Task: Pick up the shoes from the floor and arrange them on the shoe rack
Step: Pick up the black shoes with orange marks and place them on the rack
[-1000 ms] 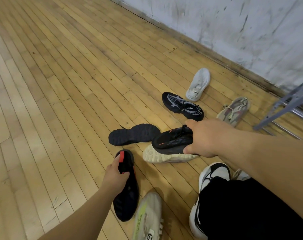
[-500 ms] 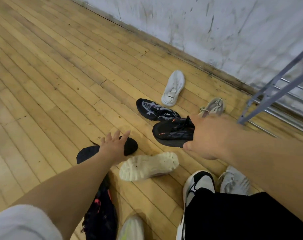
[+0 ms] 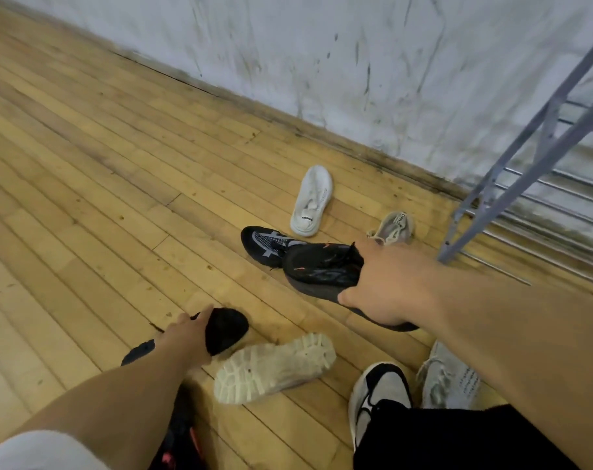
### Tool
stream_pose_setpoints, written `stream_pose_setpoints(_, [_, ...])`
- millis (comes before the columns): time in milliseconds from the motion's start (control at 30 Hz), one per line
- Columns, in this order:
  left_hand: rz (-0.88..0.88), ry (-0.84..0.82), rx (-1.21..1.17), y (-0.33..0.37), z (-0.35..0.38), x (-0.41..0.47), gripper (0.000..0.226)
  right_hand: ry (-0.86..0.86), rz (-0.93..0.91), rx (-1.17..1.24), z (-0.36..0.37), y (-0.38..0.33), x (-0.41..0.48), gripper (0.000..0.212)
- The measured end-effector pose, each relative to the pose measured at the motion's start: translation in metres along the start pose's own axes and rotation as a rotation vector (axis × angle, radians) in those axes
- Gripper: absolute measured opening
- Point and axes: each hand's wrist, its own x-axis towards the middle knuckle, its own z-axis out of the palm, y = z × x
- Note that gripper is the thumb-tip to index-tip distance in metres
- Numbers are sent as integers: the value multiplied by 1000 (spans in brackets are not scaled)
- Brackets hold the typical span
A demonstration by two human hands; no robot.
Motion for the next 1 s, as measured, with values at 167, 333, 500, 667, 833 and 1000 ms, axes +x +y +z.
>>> stream_pose_setpoints(167, [17, 148, -719, 14, -53, -16, 112, -40, 36, 44, -29, 2, -25, 82])
stream_pose_setpoints(333, [308, 11, -1315, 72, -149, -83, 85, 73, 59, 260, -71, 4, -42, 80])
stream_pose_setpoints(500, [533, -74, -1565, 149, -230, -160, 48, 312, -28, 529, -138, 55, -108, 88])
stream_pose_setpoints(667, [736, -250, -1594, 240, -287, -239, 72, 612, 7, 537, -161, 161, -214, 79])
stream_pose_setpoints(833, [1031, -224, -1444, 352, -302, -313, 50, 755, 200, 587, -134, 265, -288, 74])
stream_pose_setpoints(1000, [1107, -299, -1277, 456, -284, -368, 61, 832, 360, 656, -84, 346, -330, 69])
